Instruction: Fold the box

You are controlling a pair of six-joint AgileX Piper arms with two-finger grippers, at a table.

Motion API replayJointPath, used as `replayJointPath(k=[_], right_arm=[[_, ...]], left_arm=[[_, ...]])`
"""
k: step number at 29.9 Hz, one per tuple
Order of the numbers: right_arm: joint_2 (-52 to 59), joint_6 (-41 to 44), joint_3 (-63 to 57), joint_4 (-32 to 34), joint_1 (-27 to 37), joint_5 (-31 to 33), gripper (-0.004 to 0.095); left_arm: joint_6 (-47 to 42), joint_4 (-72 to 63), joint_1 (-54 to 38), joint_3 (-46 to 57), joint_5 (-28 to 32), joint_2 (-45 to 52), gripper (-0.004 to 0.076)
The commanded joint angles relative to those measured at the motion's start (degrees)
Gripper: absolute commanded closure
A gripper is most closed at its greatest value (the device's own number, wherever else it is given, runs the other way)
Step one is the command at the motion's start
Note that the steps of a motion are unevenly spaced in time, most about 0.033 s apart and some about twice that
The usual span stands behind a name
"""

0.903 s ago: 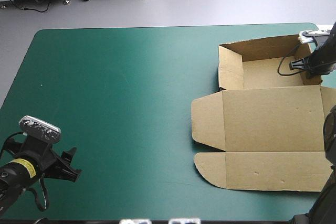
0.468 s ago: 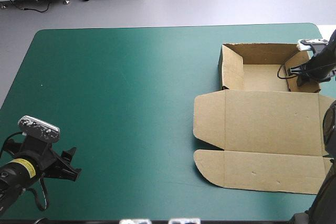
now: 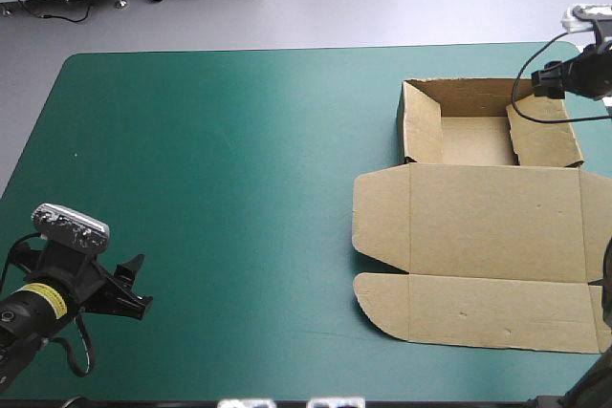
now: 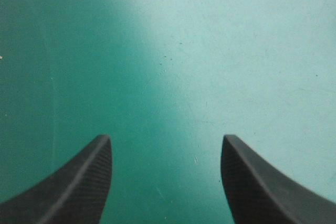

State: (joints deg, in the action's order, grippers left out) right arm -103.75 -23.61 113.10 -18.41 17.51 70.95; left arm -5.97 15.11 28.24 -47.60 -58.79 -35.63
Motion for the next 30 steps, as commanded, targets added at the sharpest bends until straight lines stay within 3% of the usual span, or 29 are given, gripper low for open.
replayJointPath(k=[1, 6, 15, 23, 30], right_arm=[[10.2, -1.48, 1.45, -4.55, 0.36, 0.6, 0.0266], [22.86, -4.64, -4.88, -6.62, -4.25, -0.02, 0.0275], [49.56, -5.95, -30.08, -2.68, -21.61, -13.42, 0.0293], [71.52, -5.67, -57.97, -2.77, -22.48, -25.83, 0.0295], [78.42, -11.04, -71.58, -8.12, -22.48, -30.2, 0.0356]], left_arm=[[-0.02, 0.73, -0.1, -1.35, 5.18, -0.18, 0.0296], [-0.02, 0.73, -0.1, -1.35, 6.76, -0.18, 0.0296], [2.42, -1.86, -0.1, -1.35, 12.99, -0.18, 0.0296], [8.57, -6.06, -0.1, -1.35, 17.53, -0.18, 0.0296], [9.19, -6.06, -0.1, 1.67, 21.05, 1.28, 0.0297]])
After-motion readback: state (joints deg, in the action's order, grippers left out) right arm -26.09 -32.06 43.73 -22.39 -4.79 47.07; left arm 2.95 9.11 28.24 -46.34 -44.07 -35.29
